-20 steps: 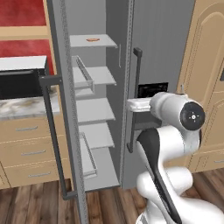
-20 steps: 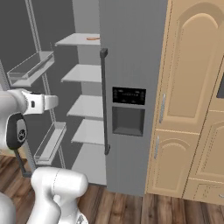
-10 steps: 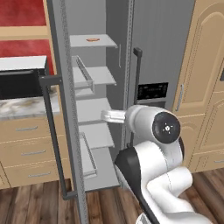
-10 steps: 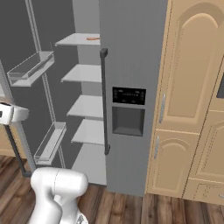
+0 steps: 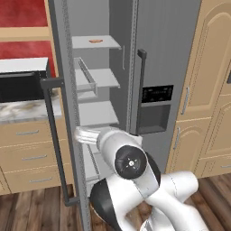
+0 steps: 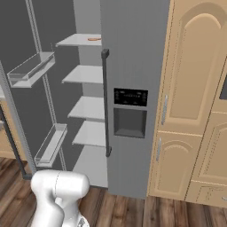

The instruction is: There's a fish in the fridge that needs to be moved to the freezer for freezing. Pick up the fish from the fridge, place it on any shelf in the freezer, and close the fridge and freezer doors when done.

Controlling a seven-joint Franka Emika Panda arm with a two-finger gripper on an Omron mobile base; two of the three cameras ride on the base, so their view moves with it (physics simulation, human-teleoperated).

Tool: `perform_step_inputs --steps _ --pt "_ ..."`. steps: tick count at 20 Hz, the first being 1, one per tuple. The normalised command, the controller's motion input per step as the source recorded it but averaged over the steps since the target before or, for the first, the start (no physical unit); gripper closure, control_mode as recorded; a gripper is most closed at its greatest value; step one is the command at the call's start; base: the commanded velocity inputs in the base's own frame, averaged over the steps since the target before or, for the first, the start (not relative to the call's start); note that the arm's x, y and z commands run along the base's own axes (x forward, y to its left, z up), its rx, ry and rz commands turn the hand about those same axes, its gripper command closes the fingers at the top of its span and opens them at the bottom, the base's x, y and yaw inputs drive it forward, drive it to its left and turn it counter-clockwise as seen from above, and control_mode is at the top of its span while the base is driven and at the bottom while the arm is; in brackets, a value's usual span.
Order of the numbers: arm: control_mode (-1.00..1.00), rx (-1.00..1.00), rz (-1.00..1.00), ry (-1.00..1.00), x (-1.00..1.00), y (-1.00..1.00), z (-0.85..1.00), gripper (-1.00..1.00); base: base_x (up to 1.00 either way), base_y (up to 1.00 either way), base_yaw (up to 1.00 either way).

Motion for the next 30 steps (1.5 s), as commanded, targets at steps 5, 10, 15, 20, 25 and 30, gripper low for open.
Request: perform_step_inputs --steps 5,10,15,20,25,30 --pt "-1.00 0.00 -0.06 -0.05 0.11 0.84 -0.43 -1.00 0.00 0.00 0.00" --pt "-1.00 0.00 -0.09 -0.01 0.29 0.71 -0.44 -1.00 0.00 0.00 0.00" --pt "-1.00 -0.09 -0.07 -0.02 0.29 0.66 -0.55 -1.00 0.00 0.00 0.00" --pt "-1.00 -0.10 -0.04 0.00 0.07 0.43 -0.23 -1.00 0.00 0.00 0.00" --pt "-1.00 -0.03 0.00 0.00 0.19 0.07 -0.18 -1.00 0.00 0.00 0.00" --pt "-1.00 -0.09 0.00 0.00 0.54 0.00 -0.57 -1.00 0.00 0.00 0.00"
